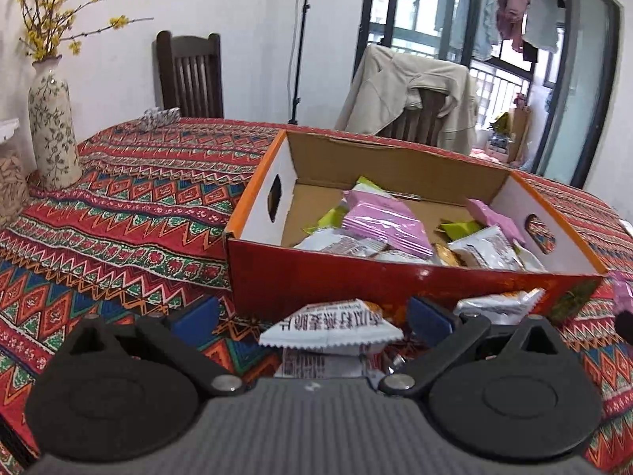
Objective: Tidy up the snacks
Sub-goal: 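Grasp a pink packet with the right gripper while the left gripper grasps a white sachet, then carry the white sachet and pink packet into the box and open both grippers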
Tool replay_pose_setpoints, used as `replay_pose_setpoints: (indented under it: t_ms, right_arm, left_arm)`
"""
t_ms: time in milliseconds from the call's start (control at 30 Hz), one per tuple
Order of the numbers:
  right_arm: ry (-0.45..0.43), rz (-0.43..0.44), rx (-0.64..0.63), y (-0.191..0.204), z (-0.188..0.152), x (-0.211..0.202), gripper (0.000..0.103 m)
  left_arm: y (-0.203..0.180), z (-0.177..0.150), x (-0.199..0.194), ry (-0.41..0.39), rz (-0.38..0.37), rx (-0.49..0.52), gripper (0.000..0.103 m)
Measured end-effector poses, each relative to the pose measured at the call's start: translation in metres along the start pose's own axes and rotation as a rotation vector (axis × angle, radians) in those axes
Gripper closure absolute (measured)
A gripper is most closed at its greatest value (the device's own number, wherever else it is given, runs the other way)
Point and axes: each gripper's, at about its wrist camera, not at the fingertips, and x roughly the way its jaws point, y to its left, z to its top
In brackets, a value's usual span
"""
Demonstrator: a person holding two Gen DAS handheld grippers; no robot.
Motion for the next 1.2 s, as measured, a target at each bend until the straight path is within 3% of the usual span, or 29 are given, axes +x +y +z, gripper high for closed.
replay_pose_setpoints:
  t_ms: [167,300,800,1000,1200]
  right_arm:
    - [0.010,0.002,-0.001,0.001,0.000,0.002,0.043]
    - [0.013,-0.001,0.001,0.001,0.000,0.003,0.043]
    - [-0.004,0.000,-0.005,0.002,-0.001,0.000,0.043]
    - [-0.063,0.012,-0.046,0.010,0.001,-0.009,0.043]
    - [-0.102,0.019,-0.106,0.029,0.024,-0.018,0.043]
  left_arm:
    - [0.001,0.002,0.008,0.032,-0.019,0.002,0.038]
    - [0.000,-0.003,0.004,0.024,-0.035,0.011,0.039]
    - [0.002,-0.014,-0.055,-0.141,-0.051,0.047,0.039]
    - [0.002,0.001,-0.077,-0.220,-0.089,0.049,0.039]
    - [-0.007,0.026,-0.078,-0.288,-0.120,0.059,0.039]
